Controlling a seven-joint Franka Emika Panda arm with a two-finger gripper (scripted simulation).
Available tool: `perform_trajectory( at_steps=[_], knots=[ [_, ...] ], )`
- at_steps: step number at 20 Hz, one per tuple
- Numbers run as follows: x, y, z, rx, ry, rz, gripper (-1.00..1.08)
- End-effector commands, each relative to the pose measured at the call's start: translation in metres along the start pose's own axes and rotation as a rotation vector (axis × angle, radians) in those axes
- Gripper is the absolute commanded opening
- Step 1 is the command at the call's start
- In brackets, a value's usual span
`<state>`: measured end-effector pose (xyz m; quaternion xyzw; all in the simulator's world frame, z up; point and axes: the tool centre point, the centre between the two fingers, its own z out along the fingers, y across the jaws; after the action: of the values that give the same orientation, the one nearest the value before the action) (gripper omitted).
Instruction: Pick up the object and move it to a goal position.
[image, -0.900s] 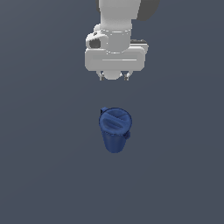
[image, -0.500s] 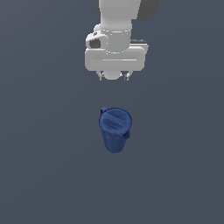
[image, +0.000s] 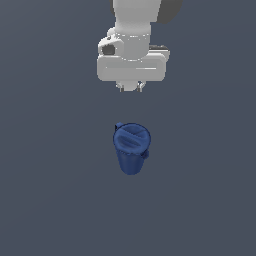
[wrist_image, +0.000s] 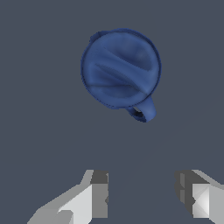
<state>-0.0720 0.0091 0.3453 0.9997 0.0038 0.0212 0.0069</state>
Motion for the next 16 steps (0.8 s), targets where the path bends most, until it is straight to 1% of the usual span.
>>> perform_trajectory(
  at_steps=[1,4,7,11,16],
  knots=[
    [0.001,-0.007,-0.001,0.002,0.004,-0.003,0.28],
    [0.004,-0.019,-0.003,0.006,0.013,-0.017,0.28],
    [0.005,-0.022,-0.005,0.006,0.021,-0.024,0.28],
    [0.005,-0.017,-0.009,-0.002,0.035,-0.026,0.28],
    [0.008,-0.009,-0.021,-0.018,0.071,-0.037,0.28]
  ],
)
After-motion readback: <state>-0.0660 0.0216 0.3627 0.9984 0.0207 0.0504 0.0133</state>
